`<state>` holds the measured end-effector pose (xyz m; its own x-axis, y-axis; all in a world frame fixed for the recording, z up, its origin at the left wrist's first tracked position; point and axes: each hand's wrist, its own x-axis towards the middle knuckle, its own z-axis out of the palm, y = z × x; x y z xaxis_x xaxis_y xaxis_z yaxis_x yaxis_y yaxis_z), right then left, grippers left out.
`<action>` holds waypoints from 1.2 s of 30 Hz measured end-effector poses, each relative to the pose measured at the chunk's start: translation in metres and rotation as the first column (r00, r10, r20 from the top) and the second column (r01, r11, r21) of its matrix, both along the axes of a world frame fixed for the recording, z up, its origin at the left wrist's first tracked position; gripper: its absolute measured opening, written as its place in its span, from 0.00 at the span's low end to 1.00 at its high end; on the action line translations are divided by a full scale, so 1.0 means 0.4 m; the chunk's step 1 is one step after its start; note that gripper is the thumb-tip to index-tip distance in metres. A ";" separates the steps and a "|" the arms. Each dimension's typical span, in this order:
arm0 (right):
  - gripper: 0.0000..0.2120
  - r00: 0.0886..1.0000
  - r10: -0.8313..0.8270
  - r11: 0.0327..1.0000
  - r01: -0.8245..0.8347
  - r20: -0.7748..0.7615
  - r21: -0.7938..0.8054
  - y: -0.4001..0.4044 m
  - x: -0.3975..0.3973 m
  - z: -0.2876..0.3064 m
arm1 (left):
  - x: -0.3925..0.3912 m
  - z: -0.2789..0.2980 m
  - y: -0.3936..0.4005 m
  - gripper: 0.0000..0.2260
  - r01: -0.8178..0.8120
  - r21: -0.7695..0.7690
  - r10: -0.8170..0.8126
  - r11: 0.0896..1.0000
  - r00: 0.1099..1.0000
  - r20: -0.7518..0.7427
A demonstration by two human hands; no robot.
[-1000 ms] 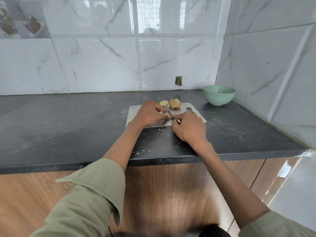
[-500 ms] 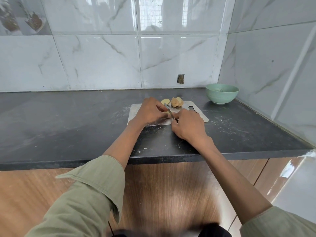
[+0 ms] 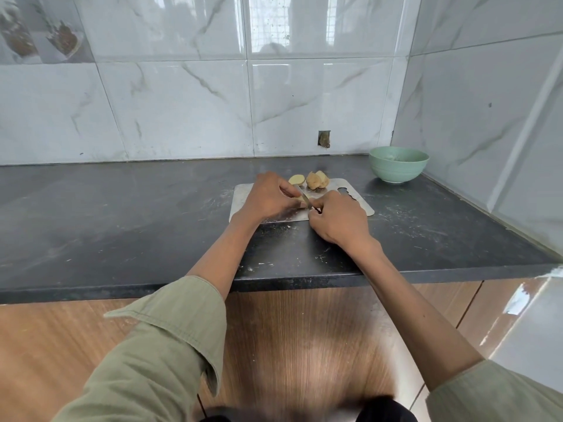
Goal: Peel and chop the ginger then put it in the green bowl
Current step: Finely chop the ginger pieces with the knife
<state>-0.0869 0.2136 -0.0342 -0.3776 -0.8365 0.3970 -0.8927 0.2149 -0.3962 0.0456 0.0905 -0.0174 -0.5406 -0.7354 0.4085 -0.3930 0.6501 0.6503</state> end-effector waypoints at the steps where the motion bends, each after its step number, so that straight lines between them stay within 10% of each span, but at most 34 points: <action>1: 0.16 1.000 -0.007 1.000 0.006 -0.013 -0.015 0.001 0.005 0.000 | 0.000 0.000 -0.003 0.08 -0.006 0.000 0.006 1.000 1.000 0.004; 36: 0.13 0.999 0.046 0.995 -0.046 0.005 0.083 -0.019 -0.006 0.026 | 0.010 0.007 0.002 0.10 -0.006 -0.009 0.006 1.000 1.000 0.005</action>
<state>-0.0892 0.2060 -0.0237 -0.3388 -0.8833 0.3241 -0.9013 0.2059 -0.3810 0.0497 0.0913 -0.0148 -0.5381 -0.7350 0.4127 -0.3999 0.6535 0.6427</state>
